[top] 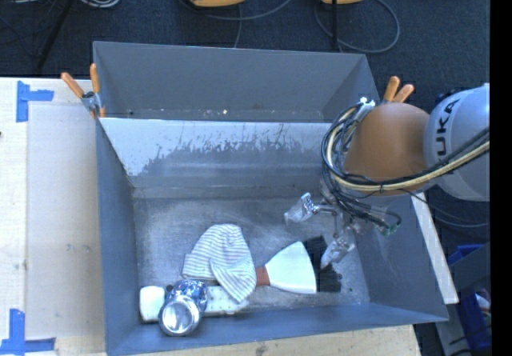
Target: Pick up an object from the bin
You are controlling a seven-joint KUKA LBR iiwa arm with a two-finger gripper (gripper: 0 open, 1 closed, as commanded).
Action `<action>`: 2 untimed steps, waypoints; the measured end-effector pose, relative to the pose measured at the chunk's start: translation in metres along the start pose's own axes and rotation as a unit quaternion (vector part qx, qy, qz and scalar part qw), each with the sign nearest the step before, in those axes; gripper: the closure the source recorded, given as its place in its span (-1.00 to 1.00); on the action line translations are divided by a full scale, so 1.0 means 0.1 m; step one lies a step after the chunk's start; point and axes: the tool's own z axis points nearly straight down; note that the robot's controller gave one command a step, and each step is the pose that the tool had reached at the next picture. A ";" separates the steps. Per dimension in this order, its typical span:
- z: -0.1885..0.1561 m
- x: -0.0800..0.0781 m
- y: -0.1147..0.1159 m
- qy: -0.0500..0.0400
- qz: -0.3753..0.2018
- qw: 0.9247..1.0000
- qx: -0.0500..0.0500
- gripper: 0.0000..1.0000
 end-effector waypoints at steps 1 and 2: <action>0.14 -0.04 -0.01 0.007 -0.008 1.000 -0.001 1.00; 0.14 -0.04 -0.01 0.007 -0.008 1.000 -0.001 1.00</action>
Offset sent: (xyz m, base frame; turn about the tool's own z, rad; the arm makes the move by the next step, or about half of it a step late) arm 0.0000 0.0000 0.0000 0.0000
